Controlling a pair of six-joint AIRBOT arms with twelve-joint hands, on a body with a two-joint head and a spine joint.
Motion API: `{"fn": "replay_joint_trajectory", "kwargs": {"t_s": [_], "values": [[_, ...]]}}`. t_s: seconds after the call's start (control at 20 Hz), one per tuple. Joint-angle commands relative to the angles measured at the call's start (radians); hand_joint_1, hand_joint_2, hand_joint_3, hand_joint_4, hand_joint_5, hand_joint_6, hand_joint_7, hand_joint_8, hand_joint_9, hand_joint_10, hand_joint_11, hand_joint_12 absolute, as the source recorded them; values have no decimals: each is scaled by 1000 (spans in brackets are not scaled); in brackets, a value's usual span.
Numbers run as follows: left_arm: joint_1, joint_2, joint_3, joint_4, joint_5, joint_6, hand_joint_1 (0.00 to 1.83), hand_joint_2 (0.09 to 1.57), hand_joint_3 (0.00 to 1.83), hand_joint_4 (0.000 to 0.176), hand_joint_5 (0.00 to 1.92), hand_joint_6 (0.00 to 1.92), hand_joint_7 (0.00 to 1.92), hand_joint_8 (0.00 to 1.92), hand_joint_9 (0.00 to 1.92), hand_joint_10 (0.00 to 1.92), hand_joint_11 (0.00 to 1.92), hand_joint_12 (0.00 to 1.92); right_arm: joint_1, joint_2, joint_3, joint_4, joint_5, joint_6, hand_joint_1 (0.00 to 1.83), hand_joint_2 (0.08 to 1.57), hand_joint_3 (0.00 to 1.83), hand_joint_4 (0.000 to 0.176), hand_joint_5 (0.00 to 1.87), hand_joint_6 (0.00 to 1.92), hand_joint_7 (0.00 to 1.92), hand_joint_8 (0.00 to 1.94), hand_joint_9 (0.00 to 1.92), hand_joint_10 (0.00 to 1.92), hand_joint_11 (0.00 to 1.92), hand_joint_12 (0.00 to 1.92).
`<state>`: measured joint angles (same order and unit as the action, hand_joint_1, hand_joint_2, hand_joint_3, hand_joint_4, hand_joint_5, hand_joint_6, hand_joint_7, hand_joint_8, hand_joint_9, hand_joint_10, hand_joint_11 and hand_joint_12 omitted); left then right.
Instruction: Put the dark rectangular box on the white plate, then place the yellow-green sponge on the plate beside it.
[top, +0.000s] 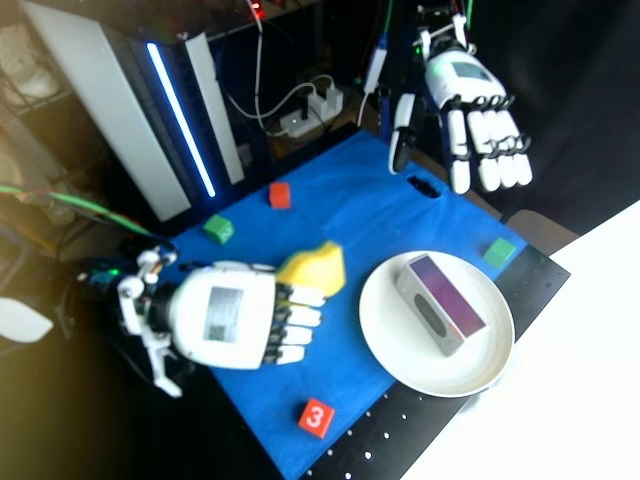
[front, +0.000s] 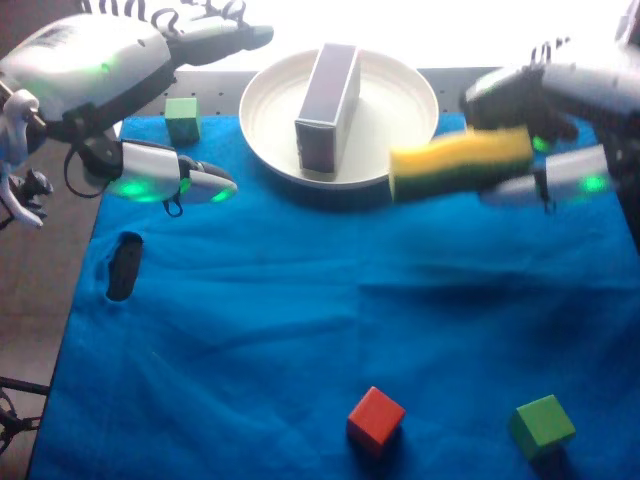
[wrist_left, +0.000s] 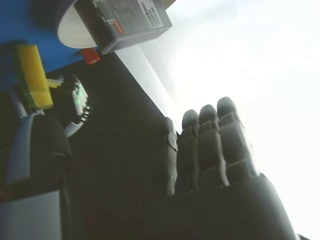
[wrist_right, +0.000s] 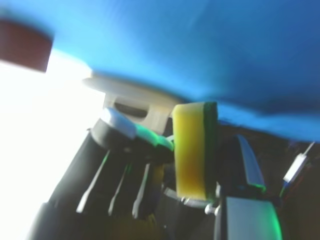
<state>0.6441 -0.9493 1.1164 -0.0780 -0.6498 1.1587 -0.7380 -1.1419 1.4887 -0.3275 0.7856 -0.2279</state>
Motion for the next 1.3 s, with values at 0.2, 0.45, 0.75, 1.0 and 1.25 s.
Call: {"fn": "replay_joint_trajectory", "kwargs": {"t_s": [0.2, 0.45, 0.75, 1.0, 1.25], "values": [[4, 3, -2, -19, -140, -4, 942, 927, 2, 91, 207, 3, 124, 1, 65, 4, 57, 55, 100, -47, 68, 36, 105, 6, 1136, 1153, 0, 0, 903, 1158, 901, 1395, 921, 1583, 854, 1856], [6, -2, -2, -19, -144, -7, 902, 928, 6, 89, 213, 0, 144, 4, 72, 5, 2, 164, 172, -112, 129, 36, 35, -37, 1126, 1139, 0, 0, 927, 1129, 1006, 1616, 1133, 1818, 1161, 1921], [6, -4, -2, -19, -153, -12, 910, 947, 3, 95, 197, 0, 102, 0, 3, 1, 0, 0, 222, -201, 224, 18, -77, -56, 1088, 1079, 0, 0, 804, 1467, 870, 1870, 1003, 1921, 1098, 1921], [6, -6, -2, -18, -157, -16, 883, 952, 3, 76, 213, 6, 132, 9, 36, 9, 1, 0, 236, -237, 263, 3, -115, -56, 900, 983, 0, 0, 740, 238, 811, 990, 813, 1329, 763, 1721], [7, -6, -2, -18, -160, -21, 869, 933, 0, 79, 242, 11, 164, 13, 74, 17, 16, 7, 236, -238, 263, 1, -116, -56, 782, 906, 0, 38, 388, 0, 610, 131, 589, 458, 376, 1320]]}}
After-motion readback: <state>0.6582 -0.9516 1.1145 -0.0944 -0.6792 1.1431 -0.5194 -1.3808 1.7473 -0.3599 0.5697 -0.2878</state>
